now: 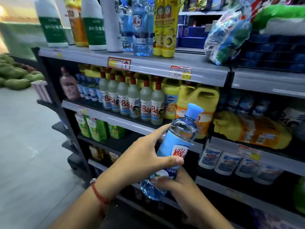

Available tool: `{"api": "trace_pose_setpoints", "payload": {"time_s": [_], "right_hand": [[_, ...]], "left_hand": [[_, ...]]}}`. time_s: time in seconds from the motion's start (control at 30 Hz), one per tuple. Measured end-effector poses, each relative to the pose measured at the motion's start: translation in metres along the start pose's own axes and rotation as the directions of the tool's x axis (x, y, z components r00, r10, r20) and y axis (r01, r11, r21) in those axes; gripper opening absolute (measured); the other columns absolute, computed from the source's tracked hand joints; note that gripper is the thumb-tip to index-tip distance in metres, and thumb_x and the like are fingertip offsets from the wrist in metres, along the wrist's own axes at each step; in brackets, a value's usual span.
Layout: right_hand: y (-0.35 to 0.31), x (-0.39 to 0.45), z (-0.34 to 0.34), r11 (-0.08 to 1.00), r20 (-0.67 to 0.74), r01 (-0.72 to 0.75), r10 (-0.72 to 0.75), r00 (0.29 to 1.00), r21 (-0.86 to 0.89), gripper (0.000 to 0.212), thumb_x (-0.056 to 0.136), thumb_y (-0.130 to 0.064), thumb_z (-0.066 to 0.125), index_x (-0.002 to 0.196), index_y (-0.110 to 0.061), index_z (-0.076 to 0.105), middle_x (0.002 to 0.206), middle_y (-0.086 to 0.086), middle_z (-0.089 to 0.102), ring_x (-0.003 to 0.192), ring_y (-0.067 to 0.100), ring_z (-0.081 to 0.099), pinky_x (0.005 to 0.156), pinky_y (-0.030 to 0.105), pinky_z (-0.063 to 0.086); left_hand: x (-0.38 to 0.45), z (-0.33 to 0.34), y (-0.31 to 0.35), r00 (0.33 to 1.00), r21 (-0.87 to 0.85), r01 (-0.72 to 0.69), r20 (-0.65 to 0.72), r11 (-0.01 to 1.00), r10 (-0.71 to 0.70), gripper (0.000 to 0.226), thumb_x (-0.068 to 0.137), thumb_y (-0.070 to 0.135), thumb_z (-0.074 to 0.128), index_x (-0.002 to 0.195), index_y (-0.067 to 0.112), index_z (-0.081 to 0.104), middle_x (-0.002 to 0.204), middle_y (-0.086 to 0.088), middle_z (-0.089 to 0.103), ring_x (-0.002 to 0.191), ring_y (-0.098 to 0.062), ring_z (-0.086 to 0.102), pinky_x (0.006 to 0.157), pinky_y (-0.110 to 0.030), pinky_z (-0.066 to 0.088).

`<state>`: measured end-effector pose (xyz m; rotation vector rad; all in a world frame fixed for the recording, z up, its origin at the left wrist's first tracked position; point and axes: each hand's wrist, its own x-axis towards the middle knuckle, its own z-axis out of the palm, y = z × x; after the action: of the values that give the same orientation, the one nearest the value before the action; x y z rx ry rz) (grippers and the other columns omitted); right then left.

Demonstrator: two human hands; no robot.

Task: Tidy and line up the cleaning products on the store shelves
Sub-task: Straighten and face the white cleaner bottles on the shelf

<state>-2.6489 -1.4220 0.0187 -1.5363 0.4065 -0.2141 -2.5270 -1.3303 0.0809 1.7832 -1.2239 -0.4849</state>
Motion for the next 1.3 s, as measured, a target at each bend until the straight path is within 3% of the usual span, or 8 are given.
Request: {"api": "trace_pose_setpoints", "payload": {"time_s": [0.13, 0.3, 0.43, 0.57, 0.7, 0.87, 1.07, 1.3], "right_hand": [[-0.015, 0.017, 0.006, 0.997, 0.036, 0.019, -0.017, 0.999, -0.069, 0.053, 0.084, 0.011, 0.069, 0.124, -0.021, 0.056, 0.104, -0.006, 0.077, 0.098, 0.007, 0.073, 0.077, 0.019, 0.056], [-0.042, 0.047, 0.004, 0.98, 0.102, 0.069, -0.05, 0.993, -0.187, 0.045, 0.079, 0.008, 0.075, 0.113, -0.018, 0.061, 0.093, -0.006, 0.077, 0.085, 0.006, 0.073, 0.064, 0.014, 0.053], [-0.074, 0.08, 0.006, 0.966, 0.164, 0.151, -0.118, 0.979, -0.211, 0.046, 0.077, 0.0, 0.08, 0.111, -0.026, 0.062, 0.097, -0.004, 0.077, 0.09, 0.013, 0.074, 0.073, 0.027, 0.058], [-0.108, 0.119, 0.012, 0.911, 0.234, 0.289, -0.224, 0.946, -0.295, 0.048, 0.07, -0.029, 0.082, 0.112, -0.036, 0.061, 0.104, -0.007, 0.076, 0.094, 0.012, 0.074, 0.088, 0.047, 0.059], [-0.141, 0.164, 0.016, 0.864, 0.263, 0.394, -0.321, 0.91, -0.312, 0.043, 0.072, -0.029, 0.083, 0.108, -0.038, 0.061, 0.101, -0.009, 0.075, 0.09, 0.01, 0.074, 0.084, 0.045, 0.061], [-0.175, 0.213, 0.019, 0.828, 0.294, 0.485, -0.408, 0.865, -0.28, 0.046, 0.073, -0.031, 0.085, 0.112, -0.034, 0.061, 0.103, -0.011, 0.075, 0.092, 0.008, 0.073, 0.084, 0.042, 0.061], [-0.202, 0.247, 0.021, 0.795, 0.256, 0.54, -0.481, 0.839, -0.277, 0.044, 0.079, -0.037, 0.083, 0.115, -0.04, 0.057, 0.101, -0.021, 0.072, 0.09, -0.002, 0.07, 0.083, 0.033, 0.06], [-0.252, 0.283, 0.024, 0.694, 0.17, 0.592, -0.58, 0.797, -0.409, 0.034, 0.088, -0.035, 0.073, 0.115, -0.035, 0.053, 0.102, -0.017, 0.067, 0.092, 0.0, 0.064, 0.079, 0.029, 0.055]], "left_hand": [[-0.003, -0.016, -0.008, 0.998, 0.005, -0.007, -0.066, 1.0, 0.008, 0.081, 0.079, 0.048, 0.081, 0.143, 0.059, 0.033, 0.118, 0.029, 0.066, 0.109, 0.013, 0.06, 0.093, -0.013, 0.049], [0.002, -0.037, -0.013, 0.982, -0.072, -0.013, -0.188, 0.997, -0.001, 0.081, 0.08, 0.049, 0.078, 0.148, 0.05, 0.034, 0.122, 0.022, 0.066, 0.111, 0.005, 0.063, 0.095, -0.024, 0.053], [0.01, -0.062, -0.012, 0.953, -0.1, -0.055, -0.301, 0.993, 0.022, 0.057, 0.083, 0.043, 0.076, 0.127, 0.061, 0.045, 0.117, 0.023, 0.068, 0.107, 0.001, 0.066, 0.092, -0.026, 0.056], [0.028, -0.093, -0.012, 0.9, -0.108, -0.101, -0.433, 0.989, 0.045, 0.051, 0.086, 0.045, 0.075, 0.115, 0.073, 0.044, 0.115, 0.023, 0.069, 0.106, -0.002, 0.068, 0.089, -0.027, 0.057], [0.057, -0.126, -0.011, 0.819, -0.064, -0.137, -0.569, 0.988, 0.077, 0.086, 0.079, 0.044, 0.076, 0.146, 0.057, 0.025, 0.117, 0.013, 0.067, 0.106, -0.004, 0.068, 0.085, -0.026, 0.058], [0.093, -0.163, -0.007, 0.775, 0.056, -0.14, -0.616, 0.989, 0.144, 0.111, 0.073, 0.041, 0.081, 0.153, 0.055, 0.005, 0.124, 0.008, 0.061, 0.107, -0.004, 0.068, 0.09, -0.032, 0.059], [0.13, -0.204, 0.0, 0.77, 0.092, -0.184, -0.605, 0.979, 0.202, 0.116, 0.068, 0.042, 0.088, 0.156, 0.048, 0.012, 0.123, 0.0, 0.066, 0.109, -0.012, 0.068, 0.092, -0.037, 0.058], [0.185, -0.265, 0.007, 0.77, 0.088, -0.329, -0.552, 0.94, 0.321, 0.11, 0.076, 0.019, 0.081, 0.16, 0.026, 0.011, 0.126, -0.012, 0.065, 0.112, -0.019, 0.069, 0.093, -0.043, 0.058]]}}
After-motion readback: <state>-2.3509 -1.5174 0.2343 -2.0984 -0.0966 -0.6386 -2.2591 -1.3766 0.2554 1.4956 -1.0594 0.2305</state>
